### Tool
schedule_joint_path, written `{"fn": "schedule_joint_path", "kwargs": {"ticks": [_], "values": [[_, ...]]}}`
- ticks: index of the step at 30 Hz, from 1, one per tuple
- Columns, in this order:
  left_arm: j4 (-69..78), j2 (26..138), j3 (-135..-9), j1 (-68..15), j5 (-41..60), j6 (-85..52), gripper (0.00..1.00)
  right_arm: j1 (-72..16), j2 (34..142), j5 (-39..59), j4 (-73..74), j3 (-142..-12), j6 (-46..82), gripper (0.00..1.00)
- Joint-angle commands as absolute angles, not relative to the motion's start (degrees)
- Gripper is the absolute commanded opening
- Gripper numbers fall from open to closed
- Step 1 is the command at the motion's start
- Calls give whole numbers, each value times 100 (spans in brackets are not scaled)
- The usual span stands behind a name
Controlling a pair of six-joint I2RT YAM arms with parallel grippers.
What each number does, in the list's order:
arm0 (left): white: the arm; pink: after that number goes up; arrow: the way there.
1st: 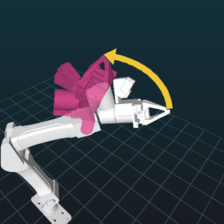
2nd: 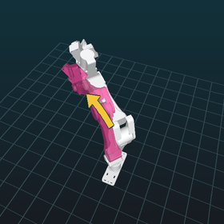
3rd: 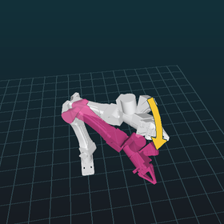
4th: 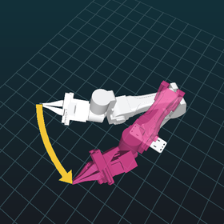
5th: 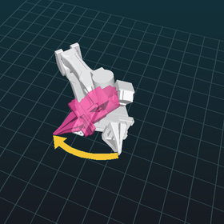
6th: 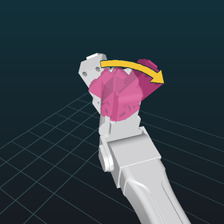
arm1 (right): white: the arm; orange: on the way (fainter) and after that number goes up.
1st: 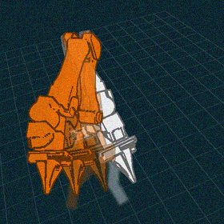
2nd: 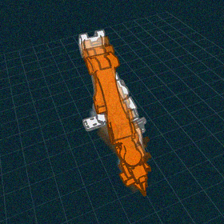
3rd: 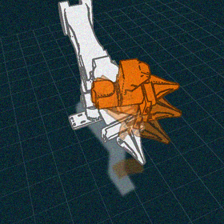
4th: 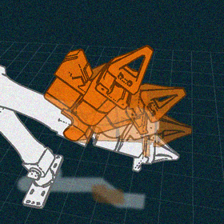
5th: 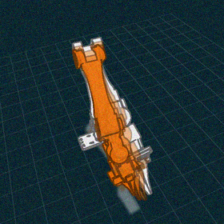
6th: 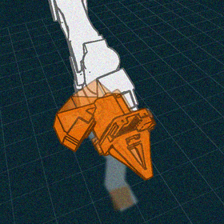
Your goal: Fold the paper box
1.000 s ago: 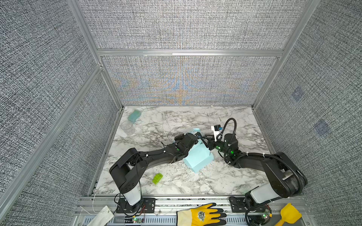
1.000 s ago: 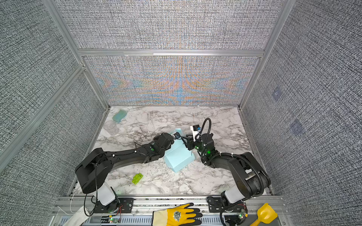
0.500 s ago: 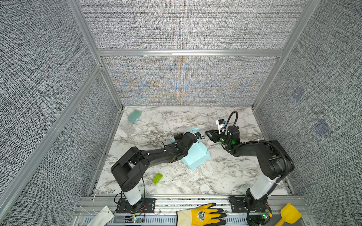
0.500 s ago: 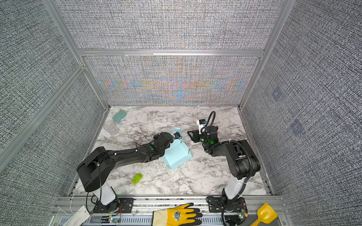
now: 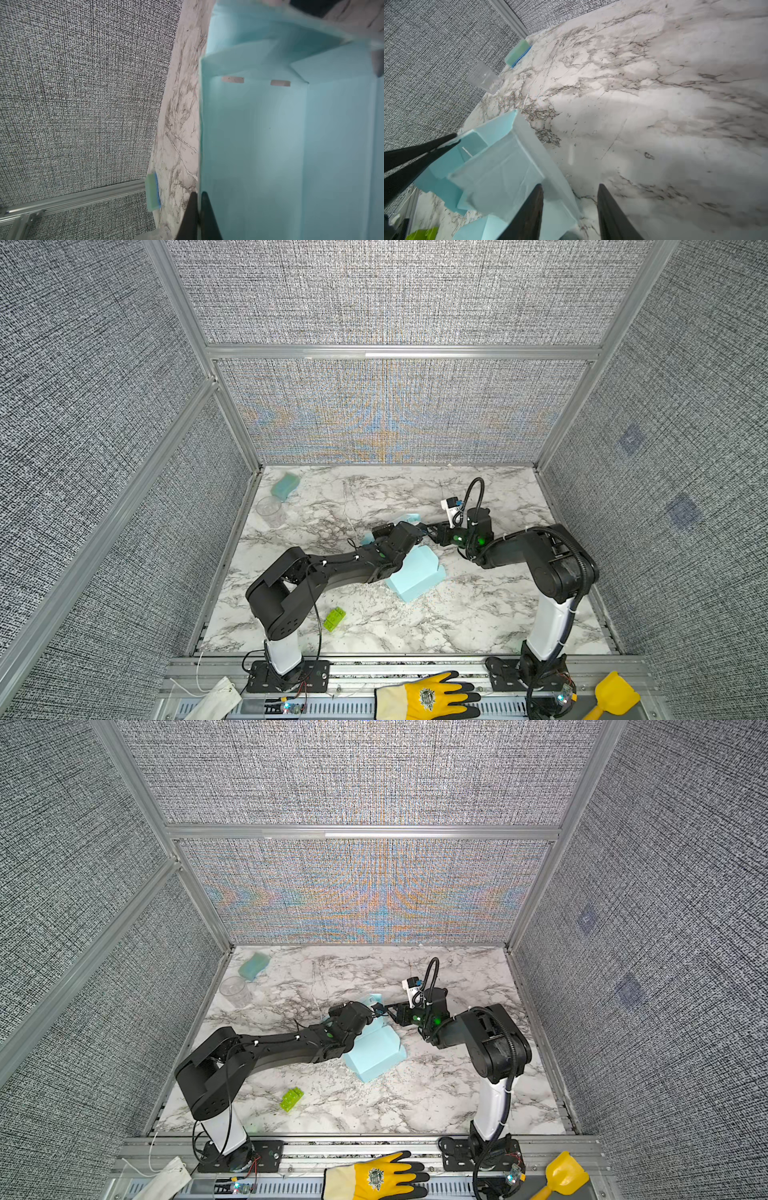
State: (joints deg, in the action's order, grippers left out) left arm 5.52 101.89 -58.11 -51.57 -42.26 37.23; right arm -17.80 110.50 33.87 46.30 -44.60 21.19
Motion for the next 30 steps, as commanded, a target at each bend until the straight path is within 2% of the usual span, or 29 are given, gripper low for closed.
{"fn": "schedule_joint_path", "kwargs": {"ticks": [1,14,30], "values": [[529,10148,-5835,-5129,-4248,3606,0,-1823,11058,3698,5137,-4390,2115,45],[510,10072,-5849,-5106,-4166,3537,0,-2048,11136,3937,5274,-4437,1906,44],[468,10021,-5829,-5081,-4140,3482,0,-2079,10985,3483,5212,-4311,1524,47]]}}
